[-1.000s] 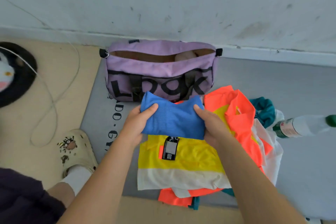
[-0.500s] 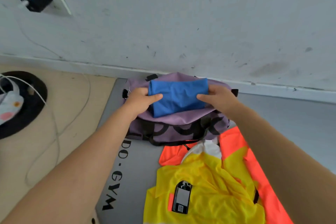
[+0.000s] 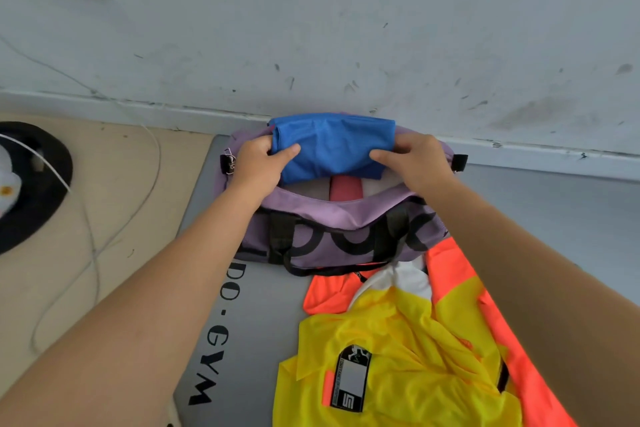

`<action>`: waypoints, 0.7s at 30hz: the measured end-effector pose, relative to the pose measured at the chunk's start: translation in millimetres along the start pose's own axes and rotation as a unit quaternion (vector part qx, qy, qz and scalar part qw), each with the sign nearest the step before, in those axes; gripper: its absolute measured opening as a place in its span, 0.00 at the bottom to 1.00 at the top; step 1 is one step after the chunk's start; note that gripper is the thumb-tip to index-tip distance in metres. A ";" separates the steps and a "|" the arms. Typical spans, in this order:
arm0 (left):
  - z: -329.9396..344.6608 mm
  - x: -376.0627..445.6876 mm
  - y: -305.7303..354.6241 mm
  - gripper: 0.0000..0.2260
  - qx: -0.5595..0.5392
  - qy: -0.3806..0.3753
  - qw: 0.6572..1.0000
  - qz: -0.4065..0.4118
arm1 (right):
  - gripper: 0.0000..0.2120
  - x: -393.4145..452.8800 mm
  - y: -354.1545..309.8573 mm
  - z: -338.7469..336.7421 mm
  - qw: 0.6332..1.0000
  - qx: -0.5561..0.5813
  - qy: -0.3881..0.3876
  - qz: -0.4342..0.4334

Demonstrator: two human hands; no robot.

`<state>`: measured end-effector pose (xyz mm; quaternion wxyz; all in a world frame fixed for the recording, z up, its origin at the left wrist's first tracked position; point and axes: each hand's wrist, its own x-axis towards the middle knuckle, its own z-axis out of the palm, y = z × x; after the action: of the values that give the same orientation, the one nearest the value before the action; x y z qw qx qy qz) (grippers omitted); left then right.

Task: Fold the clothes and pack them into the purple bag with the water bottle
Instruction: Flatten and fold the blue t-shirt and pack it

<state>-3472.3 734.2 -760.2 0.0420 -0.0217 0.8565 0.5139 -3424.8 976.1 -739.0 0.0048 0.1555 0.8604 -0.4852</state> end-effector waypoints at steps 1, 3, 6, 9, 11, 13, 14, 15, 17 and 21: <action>-1.1 0.4 -2.6 0.12 0.007 -0.031 0.999 -0.026 | 0.11 1.0 2.1 0.5 0.999 -0.010 -0.029 0.020; -2.7 -1.7 -10.0 0.12 0.014 -0.114 0.991 -0.075 | 0.13 1.8 9.5 0.8 0.992 -0.007 -0.110 0.066; -1.5 -4.0 -19.6 0.13 0.061 -0.158 0.981 -0.099 | 0.09 3.1 20.8 5.3 0.975 0.008 -0.182 0.123; 3.9 -0.7 -23.3 0.21 0.115 -0.124 0.983 -0.074 | 0.16 9.2 25.6 15.2 0.974 -0.121 -0.162 0.107; 8.2 1.8 -26.1 0.26 0.117 -0.111 0.985 -0.052 | 0.23 13.5 24.8 22.3 0.975 -0.166 -0.129 0.066; 10.4 3.1 -29.0 0.29 0.119 -0.113 0.986 -0.034 | 0.26 15.9 24.7 26.9 0.980 -0.164 -0.104 0.044; 10.3 3.6 -30.2 0.31 0.125 -0.118 0.985 -0.032 | 0.25 16.4 25.3 28.2 0.983 -0.147 -0.100 0.051; 9.3 3.7 -30.6 0.31 0.129 -0.125 0.983 -0.034 | 0.24 15.9 26.2 29.1 0.984 -0.134 -0.098 0.062; 6.3 1.4 -28.9 0.31 0.133 -0.136 0.981 -0.030 | 0.23 13.0 27.4 28.7 0.985 -0.138 -0.089 0.058; 6.6 -19.6 -9.2 0.22 0.171 -0.132 0.976 0.038 | 0.19 -8.9 20.1 16.6 0.983 -0.170 -0.063 0.015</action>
<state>-3451.7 735.6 -769.6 0.1380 0.0865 0.9188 0.3595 -3413.2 969.5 -763.1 0.0926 0.1346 0.9258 -0.3410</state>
